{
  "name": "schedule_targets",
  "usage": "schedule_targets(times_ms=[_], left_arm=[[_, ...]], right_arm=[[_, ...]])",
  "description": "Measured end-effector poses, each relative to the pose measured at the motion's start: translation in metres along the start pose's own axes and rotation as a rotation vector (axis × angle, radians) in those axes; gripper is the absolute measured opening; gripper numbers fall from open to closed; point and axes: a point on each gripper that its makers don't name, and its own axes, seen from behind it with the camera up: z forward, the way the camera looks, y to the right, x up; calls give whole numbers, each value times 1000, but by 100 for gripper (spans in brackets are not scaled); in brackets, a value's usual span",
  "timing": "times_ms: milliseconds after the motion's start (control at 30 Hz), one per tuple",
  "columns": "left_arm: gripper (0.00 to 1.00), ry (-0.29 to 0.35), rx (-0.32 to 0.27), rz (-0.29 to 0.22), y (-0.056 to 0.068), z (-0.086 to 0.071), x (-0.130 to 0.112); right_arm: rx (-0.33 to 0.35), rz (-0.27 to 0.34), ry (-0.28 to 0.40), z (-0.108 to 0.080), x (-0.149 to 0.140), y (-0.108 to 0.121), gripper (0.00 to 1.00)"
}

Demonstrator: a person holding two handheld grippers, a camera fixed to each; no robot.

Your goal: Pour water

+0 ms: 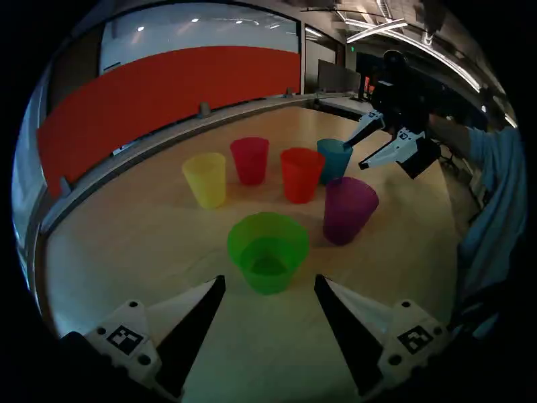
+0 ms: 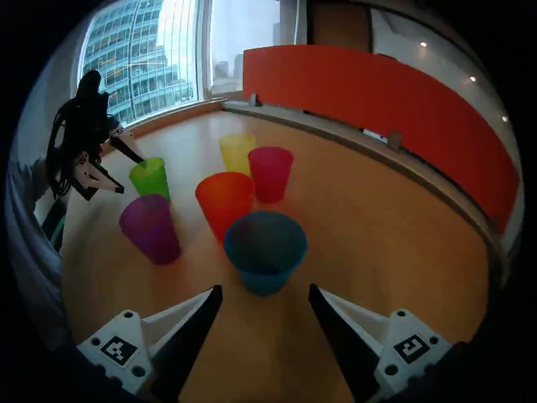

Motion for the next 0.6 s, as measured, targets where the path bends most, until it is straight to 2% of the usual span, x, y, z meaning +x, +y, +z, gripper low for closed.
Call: schedule_targets(times_ms=[367, 600], left_arm=[[99, 85, 76, -30, -3, -26, 9], [99, 202, 174, -60, -17, -43, 30]], right_arm=[[-69, 41, 91, -30, 5, -1, 100], [-162, 60, 197, -51, 24, 7, 100]])
